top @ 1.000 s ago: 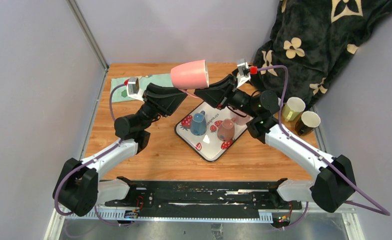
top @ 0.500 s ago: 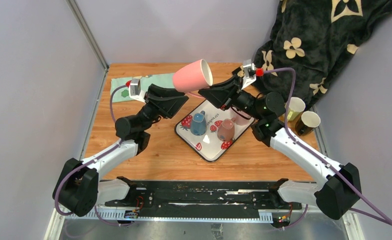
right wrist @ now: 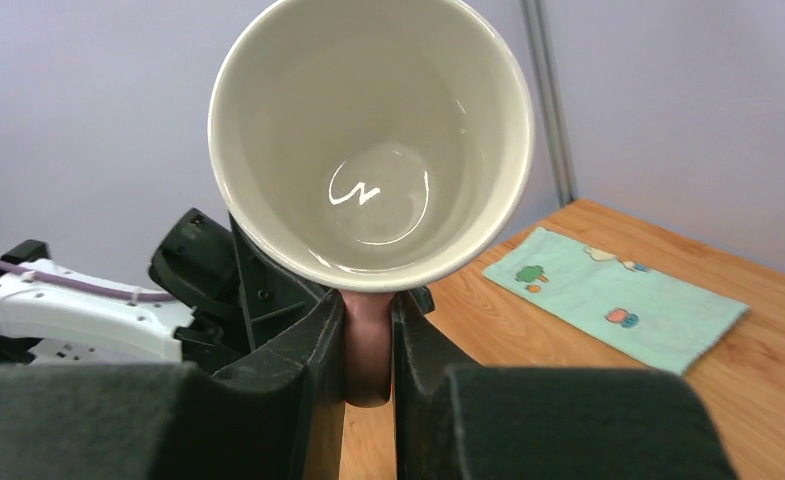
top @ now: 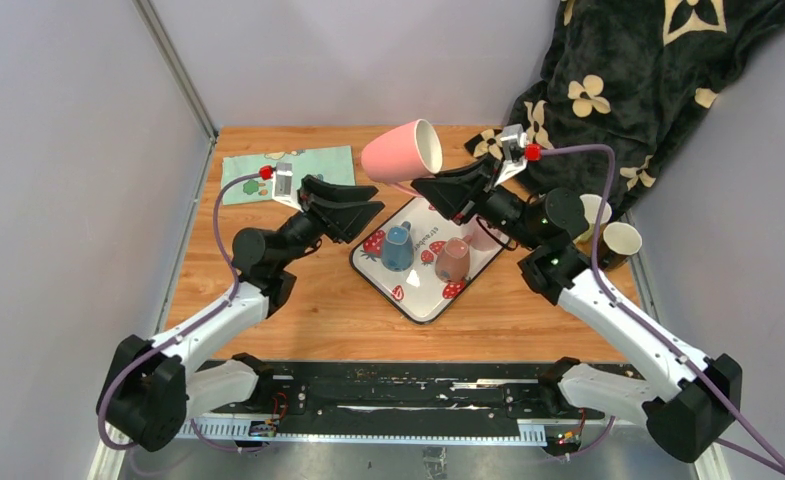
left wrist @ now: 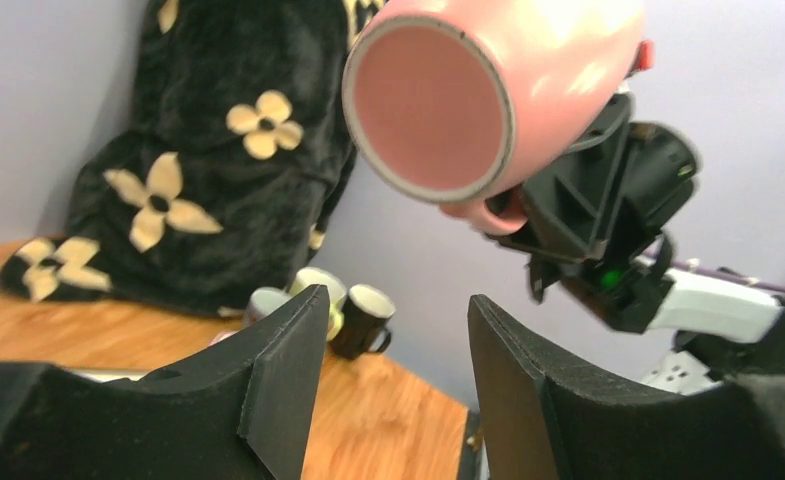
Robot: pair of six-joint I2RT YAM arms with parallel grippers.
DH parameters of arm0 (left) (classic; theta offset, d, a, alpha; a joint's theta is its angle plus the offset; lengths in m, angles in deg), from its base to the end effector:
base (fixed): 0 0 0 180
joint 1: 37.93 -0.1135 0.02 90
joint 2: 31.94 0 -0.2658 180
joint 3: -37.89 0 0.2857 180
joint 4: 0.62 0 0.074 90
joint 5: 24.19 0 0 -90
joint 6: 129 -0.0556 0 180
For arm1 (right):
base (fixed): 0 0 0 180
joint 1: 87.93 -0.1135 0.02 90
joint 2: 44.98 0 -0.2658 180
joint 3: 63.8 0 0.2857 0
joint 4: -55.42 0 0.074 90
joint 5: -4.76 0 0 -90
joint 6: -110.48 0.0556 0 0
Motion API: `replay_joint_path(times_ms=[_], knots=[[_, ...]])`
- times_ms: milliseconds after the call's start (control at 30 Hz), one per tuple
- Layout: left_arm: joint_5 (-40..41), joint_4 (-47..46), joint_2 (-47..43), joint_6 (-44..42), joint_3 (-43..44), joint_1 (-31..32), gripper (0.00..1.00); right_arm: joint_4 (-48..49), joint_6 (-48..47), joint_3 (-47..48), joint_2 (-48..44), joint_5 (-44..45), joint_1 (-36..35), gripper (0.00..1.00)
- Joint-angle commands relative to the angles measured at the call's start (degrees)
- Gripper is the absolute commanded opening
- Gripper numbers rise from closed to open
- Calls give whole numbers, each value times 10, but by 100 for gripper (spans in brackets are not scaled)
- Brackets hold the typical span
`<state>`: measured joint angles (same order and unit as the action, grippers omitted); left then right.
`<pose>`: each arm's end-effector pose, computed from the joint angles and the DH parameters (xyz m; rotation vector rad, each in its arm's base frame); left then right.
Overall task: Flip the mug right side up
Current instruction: Place the cup at the corner of the board.
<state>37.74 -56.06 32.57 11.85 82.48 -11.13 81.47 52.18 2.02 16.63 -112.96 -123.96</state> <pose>0.2331 -0.1471 0.3276 0.2741 1.1099 -1.4527 0.2153 0.1885 0.4304 -0.5167 1.0874 1.2999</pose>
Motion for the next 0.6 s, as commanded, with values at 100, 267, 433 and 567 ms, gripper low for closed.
replay_joint_path(times_ms=[100, 267, 433, 567], knots=[[50, 333, -83, -223, 58, 0, 59, -162, -135, 12, -102, 176, -4, 0], [86, 437, -98, -283, 80, 0, 61, -300, -203, 13, -161, 329, -4, 0], [110, 486, -111, -317, 85, 0, 64, -410, -242, 3, -210, 484, -3, 0], [134, 531, -116, -345, 93, 0, 66, -484, -258, -3, -229, 579, 2, 0]])
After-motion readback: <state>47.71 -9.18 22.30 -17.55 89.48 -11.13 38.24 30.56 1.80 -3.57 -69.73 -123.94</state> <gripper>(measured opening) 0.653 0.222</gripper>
